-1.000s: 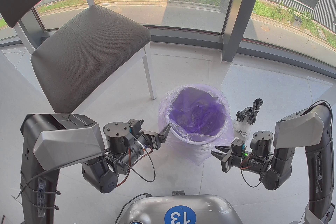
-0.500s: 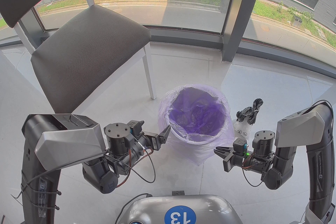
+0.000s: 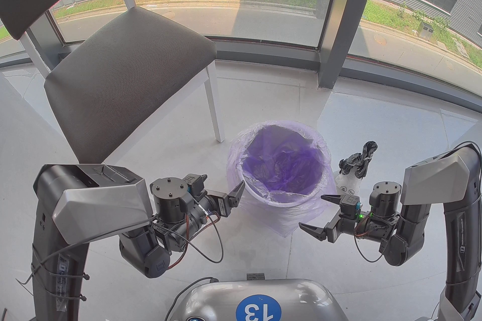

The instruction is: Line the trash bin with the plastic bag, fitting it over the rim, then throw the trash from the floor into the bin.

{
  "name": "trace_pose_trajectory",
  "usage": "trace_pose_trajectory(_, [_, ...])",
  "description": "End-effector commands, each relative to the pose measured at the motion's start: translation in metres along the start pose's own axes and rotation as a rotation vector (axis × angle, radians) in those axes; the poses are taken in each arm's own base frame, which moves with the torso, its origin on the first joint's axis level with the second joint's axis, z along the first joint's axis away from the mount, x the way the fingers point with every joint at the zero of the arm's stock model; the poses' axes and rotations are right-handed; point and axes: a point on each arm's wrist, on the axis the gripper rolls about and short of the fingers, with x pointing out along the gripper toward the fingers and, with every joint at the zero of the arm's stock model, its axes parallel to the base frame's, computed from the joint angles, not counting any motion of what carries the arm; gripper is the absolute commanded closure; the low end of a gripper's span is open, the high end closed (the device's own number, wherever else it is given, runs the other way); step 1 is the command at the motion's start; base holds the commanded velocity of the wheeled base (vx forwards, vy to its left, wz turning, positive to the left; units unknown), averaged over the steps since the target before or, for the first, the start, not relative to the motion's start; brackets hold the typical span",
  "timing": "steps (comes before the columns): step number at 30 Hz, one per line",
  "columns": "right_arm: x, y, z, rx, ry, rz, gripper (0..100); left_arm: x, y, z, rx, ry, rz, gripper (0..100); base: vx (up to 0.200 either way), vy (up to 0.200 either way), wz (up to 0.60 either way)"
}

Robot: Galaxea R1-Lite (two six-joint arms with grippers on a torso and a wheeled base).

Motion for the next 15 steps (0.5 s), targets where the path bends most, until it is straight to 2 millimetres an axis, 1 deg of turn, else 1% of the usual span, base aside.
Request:
trace_pose_trajectory(1, [0.0113,-0.0058,-0.0069,-0.007,-0.011,-0.007,0,0.0026,0.0016,-0.0044,0.000,0.008,0.004,0,0.000,0.000,0.00])
trace_pose_trajectory(5, [0.0151,-0.0059,-0.0114,-0.002,0.001,-0.002,0,0.0031,0.0018,-0.0059,0.000,0.011,0.005,0,0.000,0.000,0.00])
trace_pose_trajectory(11, [0.0150,-0.0066,-0.0109,-0.003,-0.001,-0.004,0,0.0045,0.0019,-0.0071,0.000,0.011,0.005,0,0.000,0.000,0.00])
trace_pose_trajectory(12, [0.0150,-0.0066,-0.0109,-0.003,-0.001,-0.004,100,0.0043,0.0019,-0.0074,0.000,0.012,0.005,0,0.000,0.000,0.00])
trace_pose_trajectory(15, [0.0151,-0.0065,-0.0115,-0.003,0.001,-0.003,100,0.0043,0.0019,-0.0074,0.001,0.012,0.005,0,0.000,0.000,0.00])
